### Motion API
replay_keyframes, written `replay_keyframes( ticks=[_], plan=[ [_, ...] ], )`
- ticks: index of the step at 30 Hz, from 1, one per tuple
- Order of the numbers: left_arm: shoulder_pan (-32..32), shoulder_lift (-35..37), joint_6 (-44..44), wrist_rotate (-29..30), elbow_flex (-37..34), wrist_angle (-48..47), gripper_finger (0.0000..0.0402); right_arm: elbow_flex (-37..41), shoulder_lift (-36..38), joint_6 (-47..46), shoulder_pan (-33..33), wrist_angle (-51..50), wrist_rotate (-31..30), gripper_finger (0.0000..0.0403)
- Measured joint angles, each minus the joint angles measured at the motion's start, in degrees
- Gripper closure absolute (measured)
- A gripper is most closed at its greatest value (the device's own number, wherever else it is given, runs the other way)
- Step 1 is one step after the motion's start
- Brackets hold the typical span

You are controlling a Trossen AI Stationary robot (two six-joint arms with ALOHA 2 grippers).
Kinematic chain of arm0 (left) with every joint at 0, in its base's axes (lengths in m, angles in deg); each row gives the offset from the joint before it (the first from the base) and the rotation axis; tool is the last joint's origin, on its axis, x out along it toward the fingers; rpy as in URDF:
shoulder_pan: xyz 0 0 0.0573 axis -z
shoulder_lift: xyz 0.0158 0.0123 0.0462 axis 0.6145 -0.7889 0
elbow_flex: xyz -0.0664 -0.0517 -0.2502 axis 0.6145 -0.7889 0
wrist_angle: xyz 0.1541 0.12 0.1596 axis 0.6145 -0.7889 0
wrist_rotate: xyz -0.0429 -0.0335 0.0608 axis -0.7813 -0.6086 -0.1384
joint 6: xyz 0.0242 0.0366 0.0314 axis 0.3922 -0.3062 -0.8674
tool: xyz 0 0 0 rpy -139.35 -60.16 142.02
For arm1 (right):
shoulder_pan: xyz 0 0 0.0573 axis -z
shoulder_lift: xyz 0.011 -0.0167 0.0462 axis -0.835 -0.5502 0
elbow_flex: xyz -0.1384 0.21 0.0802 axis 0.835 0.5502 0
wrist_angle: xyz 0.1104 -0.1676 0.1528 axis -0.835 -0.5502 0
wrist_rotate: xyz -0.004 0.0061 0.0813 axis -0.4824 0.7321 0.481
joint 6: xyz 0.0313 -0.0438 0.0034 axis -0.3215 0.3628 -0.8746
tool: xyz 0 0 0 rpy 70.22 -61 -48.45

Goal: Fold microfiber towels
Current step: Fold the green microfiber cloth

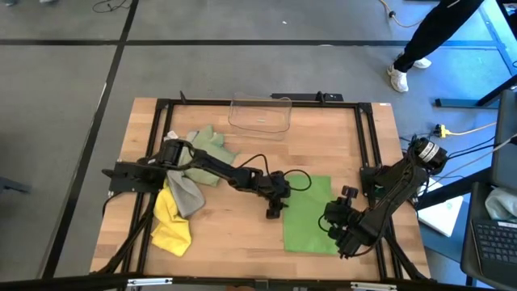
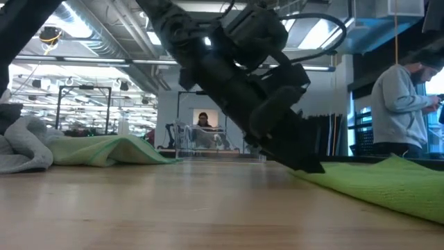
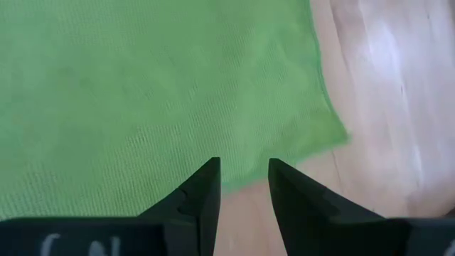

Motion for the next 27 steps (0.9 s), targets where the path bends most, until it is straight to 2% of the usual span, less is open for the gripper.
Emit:
replay_keyframes(
  ticks=[4,9,13,17,22,27],
  plan=[
    [0.6,2.7,-0.6,-0.3,-0.1,-7.5,0.0186,3.8,0.1,-0.1,0.0,4.4,0.9,0.028],
    [1.6,6.2,-1.1,2.2,-0.3,-18.7,0.0186,9.6,0.2,1.7,0.7,14.1,3.0,0.028],
    [2.4,7.9,-2.5,3.0,-0.3,-26.2,0.0186,10.3,0.3,3.5,2.0,16.9,2.2,0.028],
    [2.6,8.0,-5.0,4.6,-0.3,-27.4,0.0186,9.0,0.7,10.4,4.6,20.8,-0.6,0.028],
    [1.0,8.0,-5.8,4.4,-0.3,-27.5,0.0186,8.9,1.0,21.0,9.0,29.9,-0.9,0.028],
    [-0.8,9.6,-7.4,6.0,-0.6,-27.0,0.0186,8.9,1.0,25.9,14.4,29.6,-1.1,0.028]
  ],
)
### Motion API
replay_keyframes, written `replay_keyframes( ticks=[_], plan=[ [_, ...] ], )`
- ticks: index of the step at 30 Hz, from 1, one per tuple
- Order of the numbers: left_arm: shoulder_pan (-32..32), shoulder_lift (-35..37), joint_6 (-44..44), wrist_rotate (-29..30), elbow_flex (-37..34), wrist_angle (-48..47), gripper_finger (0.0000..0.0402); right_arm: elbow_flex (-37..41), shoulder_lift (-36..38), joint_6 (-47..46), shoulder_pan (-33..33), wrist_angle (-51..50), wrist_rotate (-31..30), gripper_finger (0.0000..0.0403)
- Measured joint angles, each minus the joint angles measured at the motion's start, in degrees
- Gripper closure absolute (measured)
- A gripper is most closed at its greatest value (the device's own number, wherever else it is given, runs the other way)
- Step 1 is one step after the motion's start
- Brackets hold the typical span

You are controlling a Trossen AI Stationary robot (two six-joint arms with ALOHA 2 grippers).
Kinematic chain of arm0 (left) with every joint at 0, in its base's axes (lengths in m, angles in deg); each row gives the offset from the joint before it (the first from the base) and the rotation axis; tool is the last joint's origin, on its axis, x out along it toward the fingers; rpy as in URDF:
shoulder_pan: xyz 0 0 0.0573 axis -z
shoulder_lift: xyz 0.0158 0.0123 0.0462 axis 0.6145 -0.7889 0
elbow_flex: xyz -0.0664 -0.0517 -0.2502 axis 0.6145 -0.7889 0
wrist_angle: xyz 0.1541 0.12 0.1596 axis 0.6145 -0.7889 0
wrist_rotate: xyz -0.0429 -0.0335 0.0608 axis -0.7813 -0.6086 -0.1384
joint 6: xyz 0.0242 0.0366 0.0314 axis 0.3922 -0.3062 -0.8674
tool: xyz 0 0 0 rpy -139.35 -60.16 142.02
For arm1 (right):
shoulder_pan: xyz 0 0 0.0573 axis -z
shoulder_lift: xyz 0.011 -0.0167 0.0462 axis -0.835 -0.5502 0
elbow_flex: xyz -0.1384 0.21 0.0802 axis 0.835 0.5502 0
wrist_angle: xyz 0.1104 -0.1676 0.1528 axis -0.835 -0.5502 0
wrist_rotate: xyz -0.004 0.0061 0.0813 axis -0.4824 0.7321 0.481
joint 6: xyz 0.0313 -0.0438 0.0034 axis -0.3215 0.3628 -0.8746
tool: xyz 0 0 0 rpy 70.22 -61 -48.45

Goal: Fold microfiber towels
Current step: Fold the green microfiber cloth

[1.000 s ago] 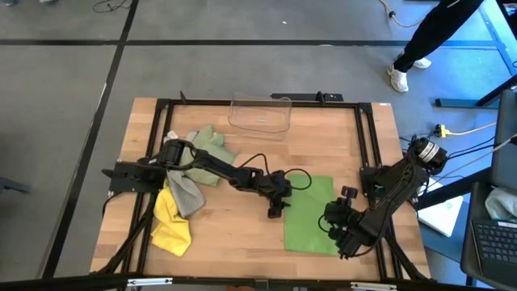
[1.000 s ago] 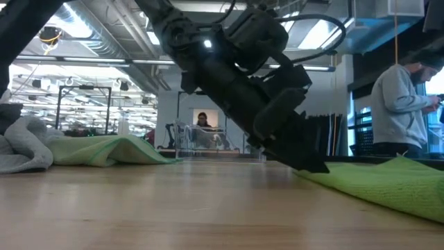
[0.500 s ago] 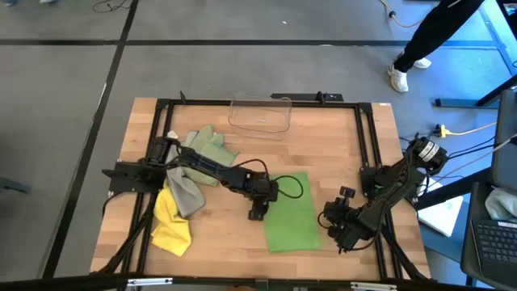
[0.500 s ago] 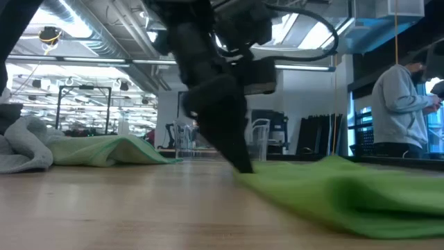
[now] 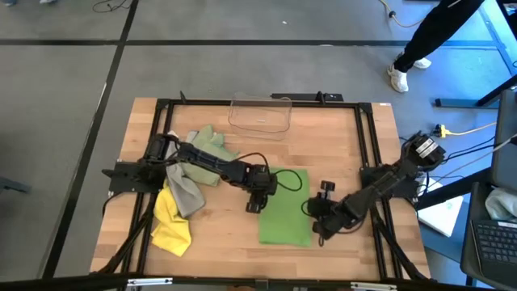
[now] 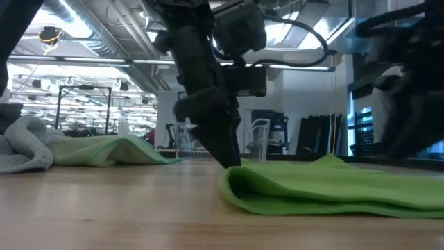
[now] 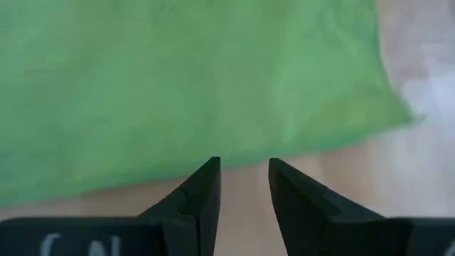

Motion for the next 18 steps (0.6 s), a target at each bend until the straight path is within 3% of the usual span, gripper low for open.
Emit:
replay_keyframes(
  ticks=[5,9,11,13,18],
  plan=[
    [-1.2,4.4,0.0,0.1,0.1,-3.5,0.0186,0.0,1.1,4.3,5.1,-1.4,-0.2,0.028],
    [-2.0,7.8,1.8,1.8,0.1,-5.5,0.0186,0.0,5.2,5.3,7.3,-3.9,-7.3,0.028],
    [-2.8,9.4,3.2,2.1,0.2,-4.9,0.0186,0.0,8.6,6.6,7.9,-4.7,-7.8,0.028],
    [-3.9,10.2,3.2,-0.6,0.3,-4.2,0.0186,0.2,12.5,8.9,9.3,-4.4,-4.8,0.028],
    [-10.3,10.4,3.4,-16.4,0.2,-5.9,0.0186,1.7,22.2,13.3,19.4,-5.1,14.0,0.0277]
  ],
)
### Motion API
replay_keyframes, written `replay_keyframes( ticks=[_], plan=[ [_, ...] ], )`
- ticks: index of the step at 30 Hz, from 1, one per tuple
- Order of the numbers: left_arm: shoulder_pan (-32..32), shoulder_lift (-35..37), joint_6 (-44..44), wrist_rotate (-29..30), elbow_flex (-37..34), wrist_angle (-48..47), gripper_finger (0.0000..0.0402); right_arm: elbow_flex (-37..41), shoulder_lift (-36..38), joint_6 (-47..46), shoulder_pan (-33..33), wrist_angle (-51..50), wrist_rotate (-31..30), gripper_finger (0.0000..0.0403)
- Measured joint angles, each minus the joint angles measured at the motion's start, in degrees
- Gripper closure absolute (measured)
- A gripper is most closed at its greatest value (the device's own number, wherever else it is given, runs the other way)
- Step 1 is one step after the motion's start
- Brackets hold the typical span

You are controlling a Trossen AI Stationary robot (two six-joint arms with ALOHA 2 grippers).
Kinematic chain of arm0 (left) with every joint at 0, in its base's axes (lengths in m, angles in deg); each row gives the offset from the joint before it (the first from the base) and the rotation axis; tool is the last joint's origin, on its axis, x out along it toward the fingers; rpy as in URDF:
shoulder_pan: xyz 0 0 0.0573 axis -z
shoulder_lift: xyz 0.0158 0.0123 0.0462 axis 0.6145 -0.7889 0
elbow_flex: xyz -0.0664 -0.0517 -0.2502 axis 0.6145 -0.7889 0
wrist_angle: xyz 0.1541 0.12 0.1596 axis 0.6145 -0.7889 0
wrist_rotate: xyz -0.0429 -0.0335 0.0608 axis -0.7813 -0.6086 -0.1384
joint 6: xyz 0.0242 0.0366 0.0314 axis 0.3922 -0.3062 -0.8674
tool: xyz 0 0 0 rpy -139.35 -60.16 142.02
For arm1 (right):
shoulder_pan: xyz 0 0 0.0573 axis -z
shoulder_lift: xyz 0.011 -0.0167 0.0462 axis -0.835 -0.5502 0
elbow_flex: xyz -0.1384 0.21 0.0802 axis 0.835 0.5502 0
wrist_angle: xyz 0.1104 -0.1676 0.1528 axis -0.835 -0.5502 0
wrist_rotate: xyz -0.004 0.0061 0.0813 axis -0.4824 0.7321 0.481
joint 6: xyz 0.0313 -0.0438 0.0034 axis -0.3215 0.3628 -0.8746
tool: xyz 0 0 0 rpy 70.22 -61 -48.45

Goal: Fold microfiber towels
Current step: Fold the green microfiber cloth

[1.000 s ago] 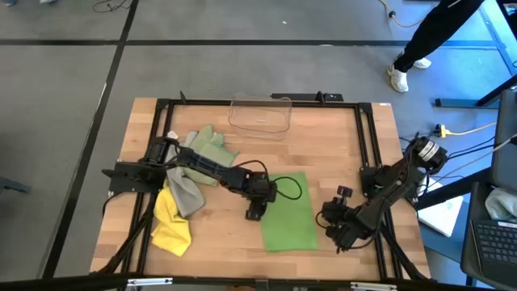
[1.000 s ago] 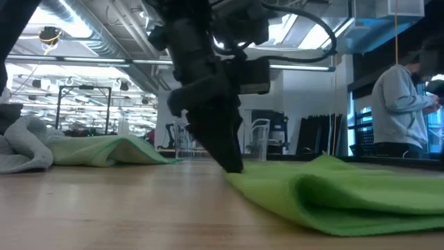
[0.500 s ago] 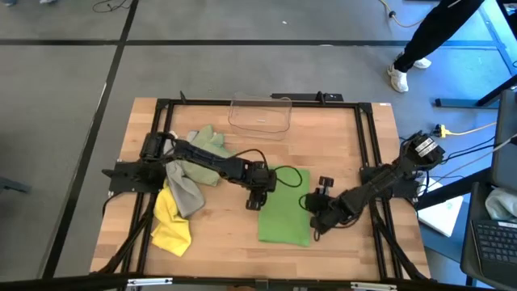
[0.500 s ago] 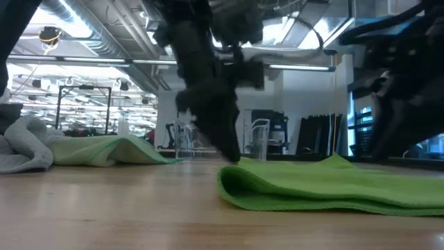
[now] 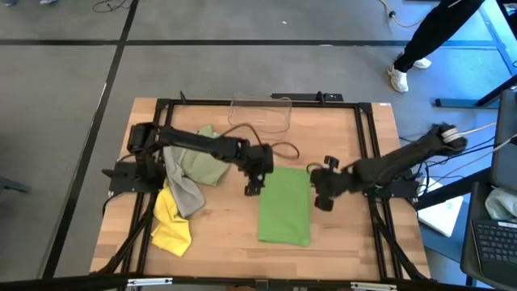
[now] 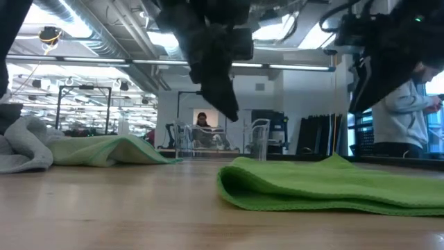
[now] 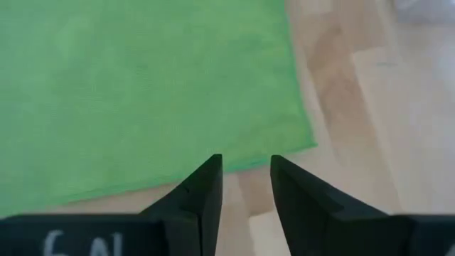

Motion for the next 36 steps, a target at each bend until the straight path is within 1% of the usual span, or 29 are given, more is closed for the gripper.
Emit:
replay_keyframes(
  ticks=[3,5,8,9,11,14,16,18,23,25,28,32,36],
  plan=[
    [-5.2,0.0,-0.1,-5.9,0.0,0.2,0.0186,0.6,3.8,5.4,8.1,1.9,7.3,0.0256],
    [-8.5,0.0,0.0,-9.5,0.0,0.7,0.0186,0.6,5.1,9.0,13.9,3.5,12.4,0.0233],
    [-12.4,0.0,0.8,-16.6,0.0,1.3,0.0186,0.6,5.0,14.0,21.6,5.0,19.0,0.0189],
    [-13.3,-0.2,1.2,-17.5,0.0,1.3,0.0186,0.6,4.5,15.4,23.8,5.0,20.4,0.0175],
    [-14.5,-1.0,1.2,-17.5,0.1,1.6,0.0186,0.6,3.0,17.7,27.8,4.6,22.4,0.0151],
    [-15.7,-2.9,0.7,-17.8,0.1,2.5,0.0186,0.6,-0.2,20.9,32.7,4.6,24.0,0.0132],
    [-16.1,-4.7,0.6,-19.2,0.1,4.1,0.0186,0.6,-2.9,22.6,35.0,5.3,24.8,0.013],
    [-16.3,-6.6,0.4,-20.3,0.1,5.7,0.0186,0.6,-5.5,24.5,37.4,5.4,27.4,0.0133],
    [-17.7,-9.3,-0.4,-24.4,0.1,6.5,0.0186,0.6,-11.5,29.1,43.5,5.4,39.3,0.0147],
    [-18.8,-9.4,-0.6,-24.8,0.1,6.4,0.0186,0.6,-13.4,30.4,45.3,5.4,42.8,0.015],
    [-19.8,-9.4,-1.3,-24.8,0.1,6.6,0.0186,0.6,-15.1,32.5,47.4,5.5,43.0,0.0151],
    [-19.8,-9.4,-2.8,-21.6,0.1,6.4,0.0186,0.6,-15.8,34.0,49.6,6.0,42.6,0.015],
    [-19.1,-9.4,-3.2,-20.7,0.1,6.5,0.0186,0.6,-15.8,34.4,50.3,6.1,44.1,0.015]
  ],
)
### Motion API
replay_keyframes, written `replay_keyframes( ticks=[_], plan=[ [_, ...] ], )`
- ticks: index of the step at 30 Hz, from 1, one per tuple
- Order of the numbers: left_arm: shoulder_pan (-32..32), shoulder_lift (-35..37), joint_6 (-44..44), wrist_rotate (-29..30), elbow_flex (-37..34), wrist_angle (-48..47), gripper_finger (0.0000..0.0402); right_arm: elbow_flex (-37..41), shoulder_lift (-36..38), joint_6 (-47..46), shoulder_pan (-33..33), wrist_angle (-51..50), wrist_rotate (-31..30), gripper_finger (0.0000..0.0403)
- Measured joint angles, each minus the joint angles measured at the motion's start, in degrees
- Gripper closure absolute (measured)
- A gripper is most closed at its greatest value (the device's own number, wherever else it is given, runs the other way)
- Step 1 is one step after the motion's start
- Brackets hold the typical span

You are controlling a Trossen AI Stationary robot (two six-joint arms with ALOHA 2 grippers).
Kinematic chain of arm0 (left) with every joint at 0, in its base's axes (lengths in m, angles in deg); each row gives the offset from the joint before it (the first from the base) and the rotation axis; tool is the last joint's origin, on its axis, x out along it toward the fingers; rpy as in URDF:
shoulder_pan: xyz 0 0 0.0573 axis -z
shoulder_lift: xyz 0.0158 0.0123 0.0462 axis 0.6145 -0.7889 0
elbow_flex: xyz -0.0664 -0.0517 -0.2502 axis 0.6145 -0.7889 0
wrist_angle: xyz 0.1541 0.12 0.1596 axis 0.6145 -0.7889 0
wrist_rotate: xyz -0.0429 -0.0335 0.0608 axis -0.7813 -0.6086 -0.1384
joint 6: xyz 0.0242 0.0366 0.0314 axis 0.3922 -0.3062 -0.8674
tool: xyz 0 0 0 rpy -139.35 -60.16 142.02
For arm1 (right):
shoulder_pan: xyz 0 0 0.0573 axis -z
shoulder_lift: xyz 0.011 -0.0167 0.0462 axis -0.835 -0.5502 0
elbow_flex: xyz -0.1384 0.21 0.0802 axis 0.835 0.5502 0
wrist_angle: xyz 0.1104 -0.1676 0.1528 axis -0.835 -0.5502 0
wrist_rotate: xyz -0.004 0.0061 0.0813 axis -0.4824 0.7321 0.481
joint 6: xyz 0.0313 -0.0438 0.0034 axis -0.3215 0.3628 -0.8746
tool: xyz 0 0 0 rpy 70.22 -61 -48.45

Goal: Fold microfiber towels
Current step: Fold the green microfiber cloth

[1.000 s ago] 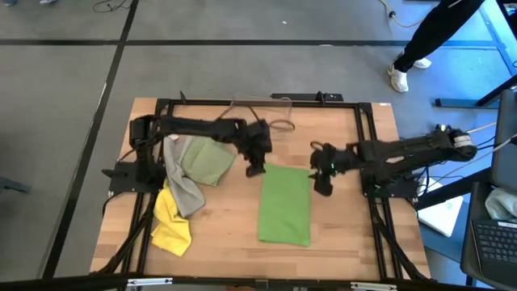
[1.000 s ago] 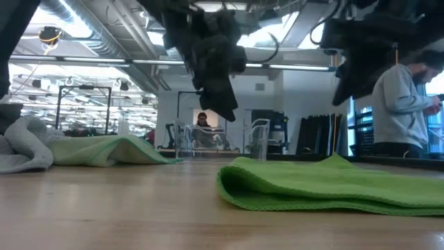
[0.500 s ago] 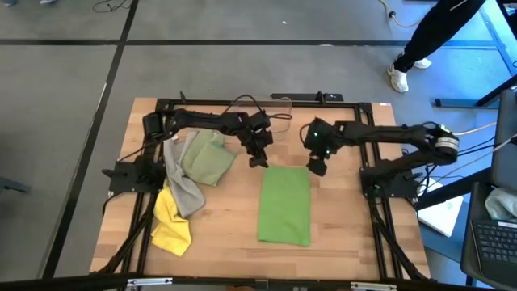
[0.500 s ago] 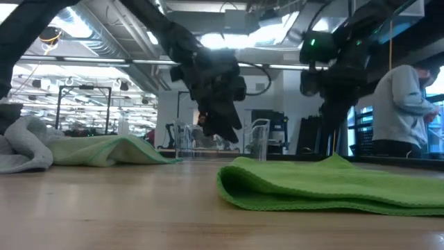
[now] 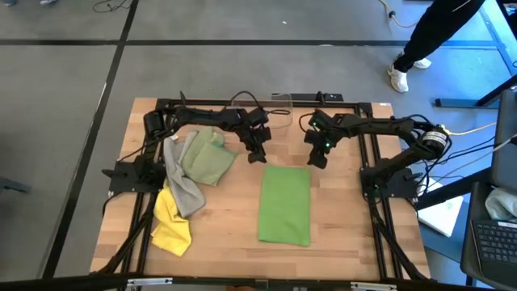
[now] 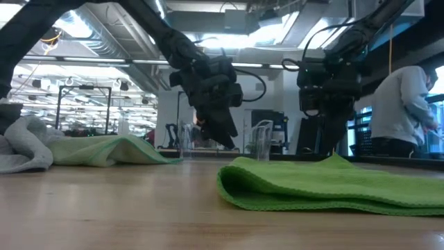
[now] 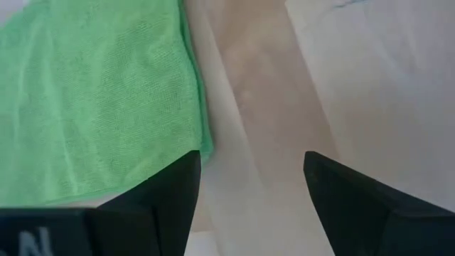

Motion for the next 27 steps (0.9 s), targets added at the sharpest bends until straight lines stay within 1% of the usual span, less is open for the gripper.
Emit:
replay_keyframes(
  ticks=[3,9,14,21,23,27],
  plan=[
    [0.9,0.0,-0.2,0.5,0.0,0.0,0.0186,0.0,0.0,0.0,-0.2,-0.1,2.3,0.015],
    [3.1,0.0,-1.7,6.7,0.0,0.4,0.0186,0.0,-1.0,-0.2,-2.0,-0.1,2.0,0.015],
    [4.3,0.0,-2.7,9.8,0.0,0.9,0.0186,0.0,-4.8,-0.7,-3.7,0.7,1.9,0.015],
    [5.4,0.0,-2.8,10.1,0.0,1.1,0.0186,-0.4,-10.0,-1.8,-5.3,2.2,4.0,0.015],
    [5.7,0.0,-2.8,10.2,0.0,1.1,0.0186,-0.3,-10.2,-2.1,-5.6,3.1,5.7,0.015],
    [6.2,0.0,-2.8,10.2,0.0,1.0,0.0186,-0.1,-9.9,-4.3,-6.2,4.6,6.5,0.015]
  ],
)
